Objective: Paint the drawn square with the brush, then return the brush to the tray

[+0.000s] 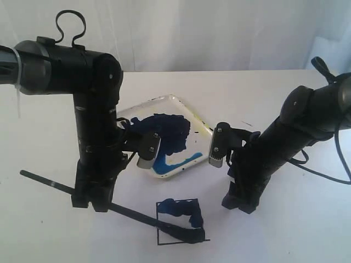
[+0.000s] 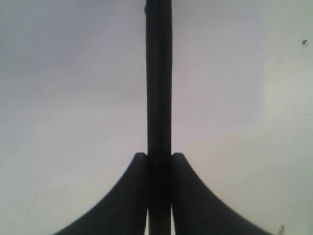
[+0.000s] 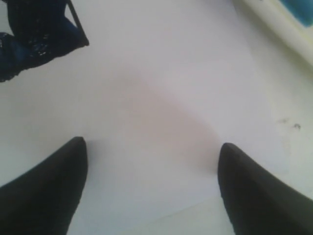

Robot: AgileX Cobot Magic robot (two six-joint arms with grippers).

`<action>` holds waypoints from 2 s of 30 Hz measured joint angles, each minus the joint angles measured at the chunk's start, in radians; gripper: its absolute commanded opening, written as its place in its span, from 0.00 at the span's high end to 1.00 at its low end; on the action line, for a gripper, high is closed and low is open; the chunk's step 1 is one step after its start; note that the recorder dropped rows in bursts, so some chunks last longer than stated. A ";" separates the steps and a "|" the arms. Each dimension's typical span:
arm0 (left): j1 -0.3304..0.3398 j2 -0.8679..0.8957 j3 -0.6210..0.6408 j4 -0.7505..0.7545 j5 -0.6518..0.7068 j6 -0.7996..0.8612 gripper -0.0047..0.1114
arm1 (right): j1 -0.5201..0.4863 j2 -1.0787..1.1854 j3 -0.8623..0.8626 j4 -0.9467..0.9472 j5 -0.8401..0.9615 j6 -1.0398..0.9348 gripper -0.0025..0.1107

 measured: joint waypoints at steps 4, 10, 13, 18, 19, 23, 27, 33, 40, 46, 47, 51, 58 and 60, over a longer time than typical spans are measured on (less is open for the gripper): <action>0.000 0.000 0.000 0.020 0.000 -0.007 0.96 | 0.000 0.000 0.000 0.000 0.000 0.000 0.37; 0.000 0.000 0.000 0.057 0.000 -0.007 0.96 | 0.000 0.000 0.000 0.000 -0.002 0.000 0.37; 0.000 -0.005 0.000 0.064 0.002 -0.007 0.96 | 0.000 0.000 0.000 0.000 -0.002 0.000 0.37; 0.000 -0.030 0.000 0.084 0.002 -0.011 0.96 | 0.000 0.000 0.000 0.000 -0.002 0.000 0.37; 0.000 -0.035 0.000 0.084 0.002 -0.011 0.96 | 0.000 0.000 0.000 0.000 -0.002 0.000 0.37; 0.000 -0.039 0.000 0.087 0.002 -0.011 0.96 | 0.000 0.000 0.000 0.000 -0.002 0.000 0.37; 0.000 -0.039 0.000 0.087 0.002 -0.013 0.96 | 0.000 0.000 0.000 0.000 -0.002 0.000 0.37; 0.000 -0.037 0.000 0.089 0.002 -0.013 0.96 | 0.000 0.000 0.000 0.000 -0.002 0.000 0.37; 0.000 -0.036 0.000 0.089 0.002 -0.016 0.96 | 0.000 0.000 0.000 0.002 -0.002 0.000 0.37; -0.016 -0.036 0.000 0.091 0.002 -0.021 0.96 | 0.000 0.000 0.000 0.002 -0.002 0.000 0.37; -0.017 -0.036 0.000 0.091 0.002 -0.021 0.96 | 0.000 0.000 0.000 0.002 -0.002 0.000 0.37; -0.023 -0.035 0.000 0.091 0.002 -0.029 0.96 | 0.000 0.000 0.000 0.002 -0.002 0.000 0.37; -0.025 -0.029 0.000 0.099 0.002 -0.048 0.96 | 0.000 0.000 0.000 0.002 -0.002 0.000 0.37; -0.025 -0.029 0.000 0.099 0.002 -0.050 0.96 | 0.000 0.000 0.000 0.002 -0.002 0.000 0.37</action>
